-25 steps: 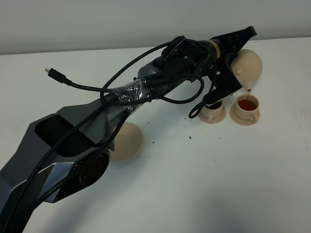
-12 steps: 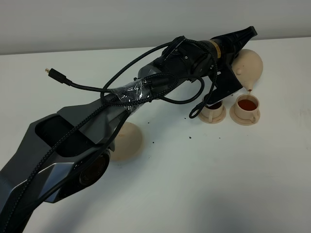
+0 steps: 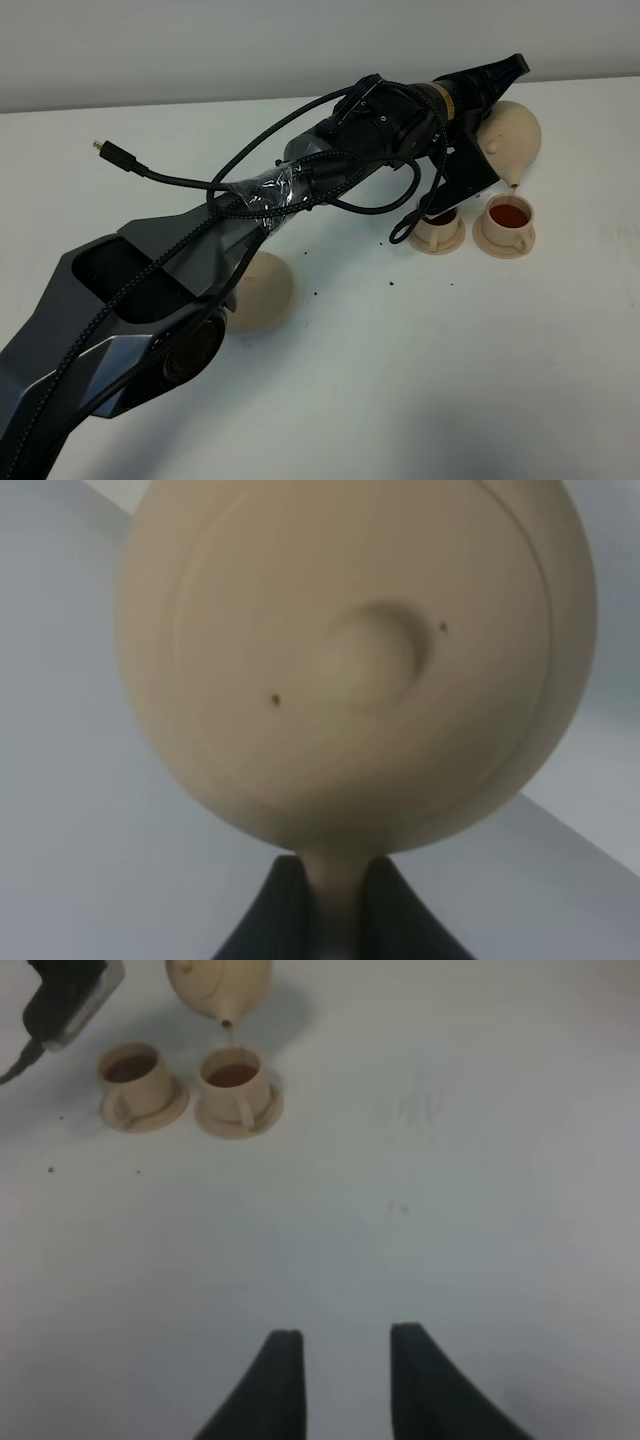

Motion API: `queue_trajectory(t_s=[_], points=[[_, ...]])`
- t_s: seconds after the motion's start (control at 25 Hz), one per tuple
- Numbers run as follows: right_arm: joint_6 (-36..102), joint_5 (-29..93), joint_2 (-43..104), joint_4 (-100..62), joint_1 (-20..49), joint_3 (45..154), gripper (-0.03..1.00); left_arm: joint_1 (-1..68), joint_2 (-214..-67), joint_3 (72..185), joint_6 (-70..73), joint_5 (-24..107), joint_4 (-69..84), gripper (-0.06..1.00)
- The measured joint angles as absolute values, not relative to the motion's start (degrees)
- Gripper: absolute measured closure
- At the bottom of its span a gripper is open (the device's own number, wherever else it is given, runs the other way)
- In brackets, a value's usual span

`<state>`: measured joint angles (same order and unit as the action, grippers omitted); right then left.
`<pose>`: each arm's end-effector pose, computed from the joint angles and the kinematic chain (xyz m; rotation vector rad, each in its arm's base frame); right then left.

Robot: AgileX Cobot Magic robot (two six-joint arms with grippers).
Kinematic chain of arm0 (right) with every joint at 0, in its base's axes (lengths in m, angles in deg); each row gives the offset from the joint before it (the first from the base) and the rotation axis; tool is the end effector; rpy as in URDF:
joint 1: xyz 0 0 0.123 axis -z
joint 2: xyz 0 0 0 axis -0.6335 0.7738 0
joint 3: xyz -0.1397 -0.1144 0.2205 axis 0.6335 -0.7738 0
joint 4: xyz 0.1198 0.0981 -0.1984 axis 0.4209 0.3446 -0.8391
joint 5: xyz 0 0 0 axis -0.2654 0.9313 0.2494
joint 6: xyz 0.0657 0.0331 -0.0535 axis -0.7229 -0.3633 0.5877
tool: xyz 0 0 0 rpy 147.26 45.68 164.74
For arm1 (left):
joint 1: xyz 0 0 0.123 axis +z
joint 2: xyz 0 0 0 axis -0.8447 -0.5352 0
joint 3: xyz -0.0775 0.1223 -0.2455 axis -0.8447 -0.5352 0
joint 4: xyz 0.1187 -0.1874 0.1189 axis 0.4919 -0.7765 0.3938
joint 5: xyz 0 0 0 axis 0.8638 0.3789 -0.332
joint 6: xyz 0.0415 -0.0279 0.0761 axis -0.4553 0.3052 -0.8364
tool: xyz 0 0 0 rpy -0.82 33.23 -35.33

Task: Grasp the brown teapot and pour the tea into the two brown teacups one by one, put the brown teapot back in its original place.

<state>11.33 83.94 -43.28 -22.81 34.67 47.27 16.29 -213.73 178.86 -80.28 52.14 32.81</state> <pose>-0.0059 0.0058 0.2743 -0.1129 2.0519 0.1282 0.4448 -0.3854 0.1779 2.1551 0.2428 0.9702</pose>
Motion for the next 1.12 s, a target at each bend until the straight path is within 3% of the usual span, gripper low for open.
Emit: queue_trajectory(t_s=[1.12], points=[[11.3, 83.9, -43.3, -22.8, 34.7, 47.3, 0.73, 16.3, -213.7, 178.9, -80.3, 52.0, 32.8, 0.79]])
